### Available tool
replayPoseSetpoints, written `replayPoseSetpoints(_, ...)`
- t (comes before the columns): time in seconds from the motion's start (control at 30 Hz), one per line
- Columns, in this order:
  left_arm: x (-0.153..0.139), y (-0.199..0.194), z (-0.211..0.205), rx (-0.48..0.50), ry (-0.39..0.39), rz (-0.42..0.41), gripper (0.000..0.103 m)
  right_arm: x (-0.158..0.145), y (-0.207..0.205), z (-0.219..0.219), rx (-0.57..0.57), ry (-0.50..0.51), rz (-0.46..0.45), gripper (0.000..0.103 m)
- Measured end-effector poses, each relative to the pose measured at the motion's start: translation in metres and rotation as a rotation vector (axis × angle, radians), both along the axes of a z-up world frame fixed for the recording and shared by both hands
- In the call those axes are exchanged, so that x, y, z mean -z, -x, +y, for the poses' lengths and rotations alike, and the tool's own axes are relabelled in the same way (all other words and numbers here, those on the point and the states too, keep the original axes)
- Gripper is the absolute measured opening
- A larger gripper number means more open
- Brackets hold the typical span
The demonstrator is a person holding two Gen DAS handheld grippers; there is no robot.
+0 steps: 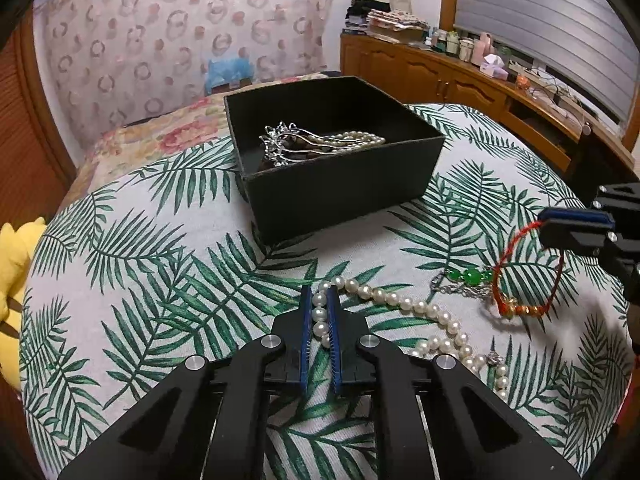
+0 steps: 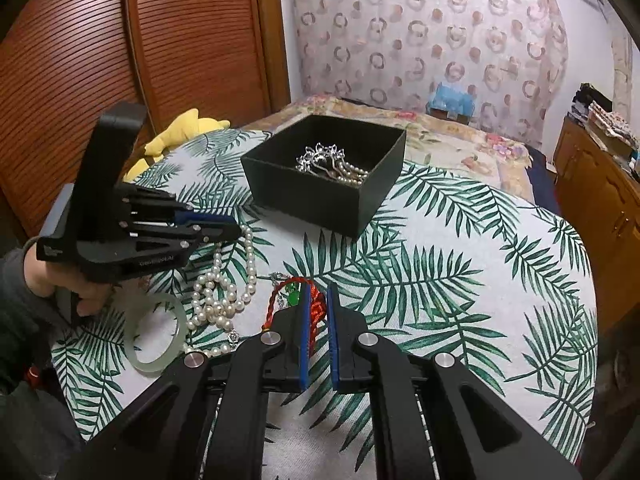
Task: Organize jewelry
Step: 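Grasp the pearl necklace with the left tool while the right tool grasps the red beaded bracelet, then lower both pieces into the black box and open both tools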
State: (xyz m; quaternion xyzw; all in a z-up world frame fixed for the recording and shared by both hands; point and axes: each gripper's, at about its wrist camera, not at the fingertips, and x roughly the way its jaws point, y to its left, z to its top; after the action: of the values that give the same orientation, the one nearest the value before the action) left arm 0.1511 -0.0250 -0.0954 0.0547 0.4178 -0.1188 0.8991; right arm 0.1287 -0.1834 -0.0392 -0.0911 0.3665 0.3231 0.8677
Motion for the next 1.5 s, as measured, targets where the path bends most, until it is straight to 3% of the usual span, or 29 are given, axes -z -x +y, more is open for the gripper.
replayPoseSetpoints(0.33, -0.042, 0.03, -0.003, 0.01, 0.072, -0.105, 0.007, -0.012, 0.002, -0.001, 0.011, -0.011, -0.03, 0.009)
replayPoseSetpoints(0.73, -0.081, 0.049, -0.012, 0.032, 0.078, -0.186, 0.007, -0.031, 0.001, 0.005, 0.009, -0.012, -0.052, 0.009)
replayPoseSetpoints(1.5, -0.156, 0.044, -0.007, 0.02, 0.098, -0.294, 0.007, -0.08, -0.013, -0.001, 0.041, -0.031, -0.095, 0.009)
